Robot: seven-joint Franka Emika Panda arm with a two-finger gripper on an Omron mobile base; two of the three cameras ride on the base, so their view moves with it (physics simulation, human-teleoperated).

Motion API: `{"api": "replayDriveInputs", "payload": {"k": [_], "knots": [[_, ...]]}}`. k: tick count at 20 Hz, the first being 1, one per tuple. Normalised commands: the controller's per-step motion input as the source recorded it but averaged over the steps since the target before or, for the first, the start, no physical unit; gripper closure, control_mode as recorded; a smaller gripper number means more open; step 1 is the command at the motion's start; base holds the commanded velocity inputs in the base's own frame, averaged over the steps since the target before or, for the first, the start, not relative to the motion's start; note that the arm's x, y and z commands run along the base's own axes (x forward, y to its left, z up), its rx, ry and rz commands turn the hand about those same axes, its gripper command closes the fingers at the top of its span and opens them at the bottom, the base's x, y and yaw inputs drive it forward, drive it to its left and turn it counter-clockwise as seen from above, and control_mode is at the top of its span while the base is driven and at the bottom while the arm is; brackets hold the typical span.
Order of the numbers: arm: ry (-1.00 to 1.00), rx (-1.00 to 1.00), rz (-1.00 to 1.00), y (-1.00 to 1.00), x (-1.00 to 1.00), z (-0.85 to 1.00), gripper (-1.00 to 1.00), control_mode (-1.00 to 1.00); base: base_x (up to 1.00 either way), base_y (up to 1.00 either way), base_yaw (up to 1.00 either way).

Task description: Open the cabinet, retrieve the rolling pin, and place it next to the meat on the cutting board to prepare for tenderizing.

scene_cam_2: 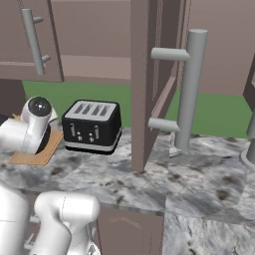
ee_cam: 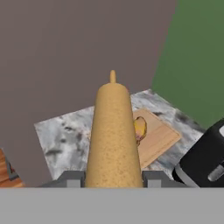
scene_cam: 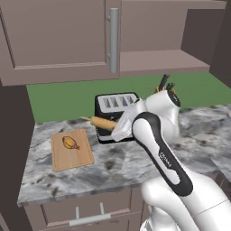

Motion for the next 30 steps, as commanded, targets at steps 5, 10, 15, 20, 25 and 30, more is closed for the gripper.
{"api": "replayDriveInputs", "payload": {"k": [5, 10, 15, 20, 25, 30], "knots": [[0.01, 0.00, 0.15, 0.64, 0.04, -0.46, 1.00, -1.00, 0.00, 0.00, 0.00], [0.02, -0.02, 0.12, 0.54, 0.18, -0.39, 1.00, -1.00, 0.00, 0.00, 0.00], [0.06, -0.08, 0.09, 0.47, 0.29, -0.46, 1.00, -1.00, 0.00, 0.00, 0.00], [0.04, -0.06, 0.08, 0.32, 0.31, -0.35, 1.00, -1.00, 0.00, 0.00, 0.00], [0.01, -0.03, 0.05, 0.19, 0.47, -0.34, 1.00, -1.00, 0.00, 0.00, 0.00], [0.00, -0.02, 0.04, 0.14, 0.41, -0.36, 1.00, -1.00, 0.00, 0.00, 0.00]]}}
